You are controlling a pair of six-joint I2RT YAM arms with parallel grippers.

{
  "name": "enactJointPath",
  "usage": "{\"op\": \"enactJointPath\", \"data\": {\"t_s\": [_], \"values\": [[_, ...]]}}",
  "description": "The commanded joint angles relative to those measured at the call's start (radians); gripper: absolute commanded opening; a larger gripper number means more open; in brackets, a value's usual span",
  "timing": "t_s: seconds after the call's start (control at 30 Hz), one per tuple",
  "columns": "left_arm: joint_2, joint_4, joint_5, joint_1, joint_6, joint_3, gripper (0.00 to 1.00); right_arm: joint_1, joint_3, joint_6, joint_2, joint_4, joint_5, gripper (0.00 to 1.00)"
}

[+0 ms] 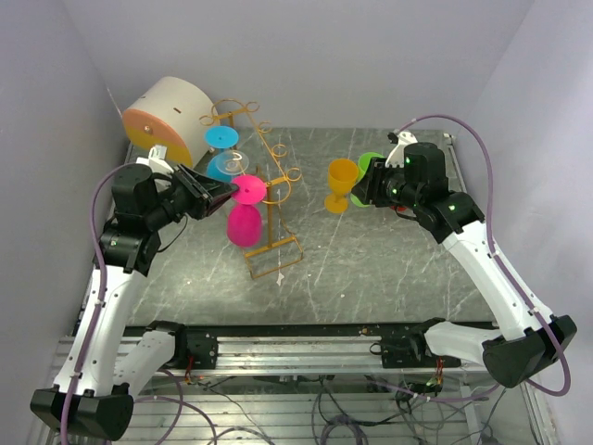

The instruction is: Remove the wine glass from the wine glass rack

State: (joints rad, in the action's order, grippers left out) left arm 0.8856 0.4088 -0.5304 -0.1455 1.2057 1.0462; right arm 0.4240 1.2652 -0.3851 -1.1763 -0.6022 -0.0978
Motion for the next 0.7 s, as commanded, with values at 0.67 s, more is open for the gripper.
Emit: {"op": "enactJointPath", "data": {"t_s": [0.67], "values": [[-0.016, 0.086, -0.024, 0.004, -0.047, 0.058, 0.22, 0.002, -0.034, 0.008, 0.031, 0.035, 0.004, 0.37]]}}
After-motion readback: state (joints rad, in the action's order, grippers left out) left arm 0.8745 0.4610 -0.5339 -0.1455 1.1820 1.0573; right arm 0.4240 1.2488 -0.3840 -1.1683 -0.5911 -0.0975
